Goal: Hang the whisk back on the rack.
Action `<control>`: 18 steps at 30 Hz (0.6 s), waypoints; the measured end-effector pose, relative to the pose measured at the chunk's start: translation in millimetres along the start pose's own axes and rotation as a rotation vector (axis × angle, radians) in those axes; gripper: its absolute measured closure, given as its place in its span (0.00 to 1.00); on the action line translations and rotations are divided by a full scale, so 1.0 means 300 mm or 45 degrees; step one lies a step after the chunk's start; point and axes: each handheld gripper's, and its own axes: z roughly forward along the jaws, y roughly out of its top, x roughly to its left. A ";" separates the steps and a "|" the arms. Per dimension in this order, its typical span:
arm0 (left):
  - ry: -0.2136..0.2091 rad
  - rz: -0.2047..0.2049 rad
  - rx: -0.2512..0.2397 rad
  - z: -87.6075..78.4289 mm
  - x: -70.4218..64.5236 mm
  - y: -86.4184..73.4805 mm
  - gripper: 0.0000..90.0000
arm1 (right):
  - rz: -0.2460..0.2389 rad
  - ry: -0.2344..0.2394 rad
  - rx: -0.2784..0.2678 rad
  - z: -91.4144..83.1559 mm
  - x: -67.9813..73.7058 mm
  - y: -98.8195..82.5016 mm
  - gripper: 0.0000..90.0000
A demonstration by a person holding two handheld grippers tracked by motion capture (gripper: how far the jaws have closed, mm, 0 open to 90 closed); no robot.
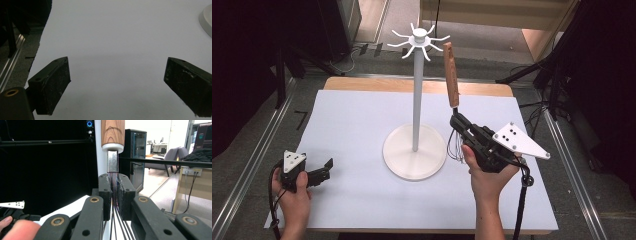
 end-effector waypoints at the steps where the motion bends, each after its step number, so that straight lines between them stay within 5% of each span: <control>1: 0.000 -0.001 0.000 0.000 0.000 0.000 0.08 | -0.001 0.003 0.004 0.002 0.000 0.000 0.94; 18: 0.000 -0.002 -0.003 -0.001 -0.001 0.000 0.08 | 0.013 0.048 0.024 0.036 -0.003 -0.026 0.94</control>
